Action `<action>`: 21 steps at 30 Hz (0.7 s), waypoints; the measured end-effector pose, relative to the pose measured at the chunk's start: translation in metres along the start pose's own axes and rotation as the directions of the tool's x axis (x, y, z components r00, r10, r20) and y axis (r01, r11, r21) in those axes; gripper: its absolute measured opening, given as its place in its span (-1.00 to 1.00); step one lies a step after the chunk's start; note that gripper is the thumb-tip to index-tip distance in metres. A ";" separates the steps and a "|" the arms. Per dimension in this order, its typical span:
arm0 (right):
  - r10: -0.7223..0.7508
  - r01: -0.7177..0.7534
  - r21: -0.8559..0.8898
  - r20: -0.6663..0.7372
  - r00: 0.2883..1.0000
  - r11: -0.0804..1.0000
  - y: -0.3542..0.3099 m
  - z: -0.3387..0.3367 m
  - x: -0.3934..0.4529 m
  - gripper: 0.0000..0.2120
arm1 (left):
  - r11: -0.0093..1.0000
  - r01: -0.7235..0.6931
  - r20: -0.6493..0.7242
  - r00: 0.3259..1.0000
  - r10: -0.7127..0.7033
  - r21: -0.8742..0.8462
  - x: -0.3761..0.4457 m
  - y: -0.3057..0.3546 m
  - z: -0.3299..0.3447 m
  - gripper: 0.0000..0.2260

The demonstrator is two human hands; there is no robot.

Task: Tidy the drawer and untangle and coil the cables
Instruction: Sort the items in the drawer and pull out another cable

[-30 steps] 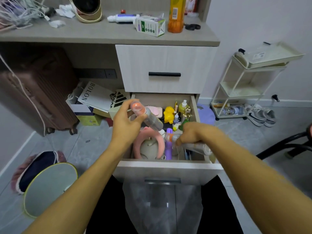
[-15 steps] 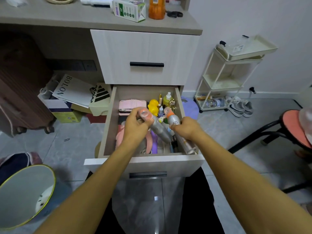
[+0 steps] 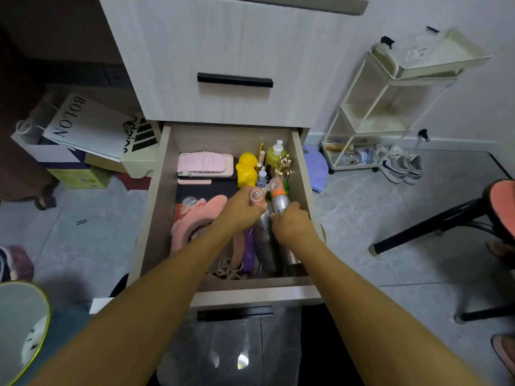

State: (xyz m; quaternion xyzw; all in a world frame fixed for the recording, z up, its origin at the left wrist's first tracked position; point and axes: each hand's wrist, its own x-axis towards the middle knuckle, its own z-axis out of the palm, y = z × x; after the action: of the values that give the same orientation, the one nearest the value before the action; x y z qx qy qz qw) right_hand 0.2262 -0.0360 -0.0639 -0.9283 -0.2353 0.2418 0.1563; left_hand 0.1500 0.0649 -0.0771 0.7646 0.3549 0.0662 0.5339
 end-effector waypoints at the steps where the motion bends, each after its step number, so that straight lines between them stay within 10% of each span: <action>1: 0.017 -0.017 -0.011 0.011 1.000 1.000 0.001 0.006 0.002 -0.57 | 0.999 0.002 0.043 0.999 -0.004 0.033 0.001 -0.001 0.001 -0.92; 15: -0.227 0.250 -0.639 0.119 0.967 0.728 0.014 0.029 -0.006 -0.53 | 0.979 0.007 0.213 0.976 -0.051 0.206 0.016 -0.015 -0.006 -0.52; 21: -0.150 0.254 -0.586 0.222 0.964 0.769 0.017 0.024 0.000 -0.27 | 0.992 0.034 0.208 0.976 -0.058 0.118 0.023 -0.030 0.001 -0.85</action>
State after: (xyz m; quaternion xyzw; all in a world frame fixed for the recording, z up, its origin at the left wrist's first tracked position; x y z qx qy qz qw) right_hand 0.2197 -0.0458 -0.0906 -0.8752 -0.4110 0.2094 -0.1455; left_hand 0.1538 0.0833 -0.1100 0.7879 0.3173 -0.0480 0.5256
